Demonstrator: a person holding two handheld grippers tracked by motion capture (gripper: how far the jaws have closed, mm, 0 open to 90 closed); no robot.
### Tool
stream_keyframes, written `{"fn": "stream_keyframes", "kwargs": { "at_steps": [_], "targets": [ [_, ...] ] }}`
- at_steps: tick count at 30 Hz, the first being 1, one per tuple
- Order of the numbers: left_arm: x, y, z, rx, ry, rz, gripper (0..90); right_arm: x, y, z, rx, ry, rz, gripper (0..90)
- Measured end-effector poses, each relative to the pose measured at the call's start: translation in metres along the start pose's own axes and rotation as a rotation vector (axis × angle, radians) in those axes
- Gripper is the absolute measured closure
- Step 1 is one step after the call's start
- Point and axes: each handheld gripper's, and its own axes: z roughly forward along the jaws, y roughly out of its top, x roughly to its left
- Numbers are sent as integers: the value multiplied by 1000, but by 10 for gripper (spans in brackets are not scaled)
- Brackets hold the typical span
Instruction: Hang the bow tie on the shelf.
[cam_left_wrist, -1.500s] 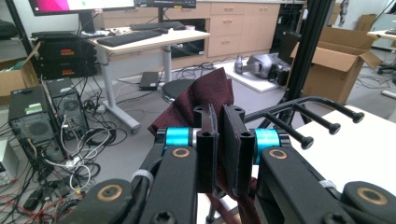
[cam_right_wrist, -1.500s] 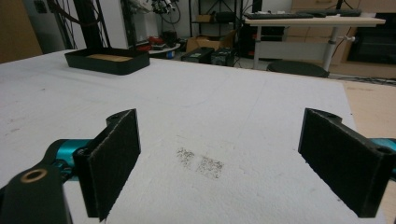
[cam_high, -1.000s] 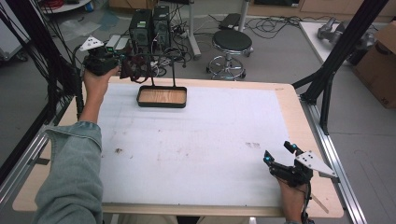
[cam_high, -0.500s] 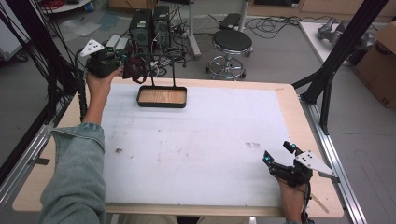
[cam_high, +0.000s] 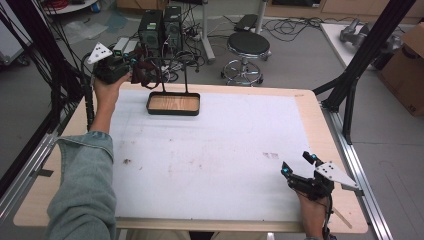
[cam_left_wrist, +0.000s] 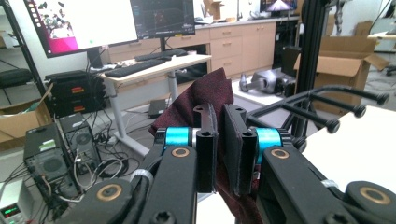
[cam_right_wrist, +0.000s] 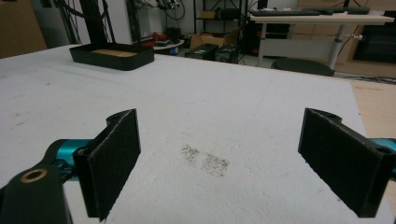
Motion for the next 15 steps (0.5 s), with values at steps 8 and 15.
{"fn": "stream_keyframes", "kwargs": {
  "at_steps": [8,15],
  "targets": [
    [1,-5,-4,-32,-14,1,829,1,0,0,5,2,4,119],
    [-2,3,-6,-103,-56,26,826,0,0,1,8,-1,-4,119]
  ]
}}
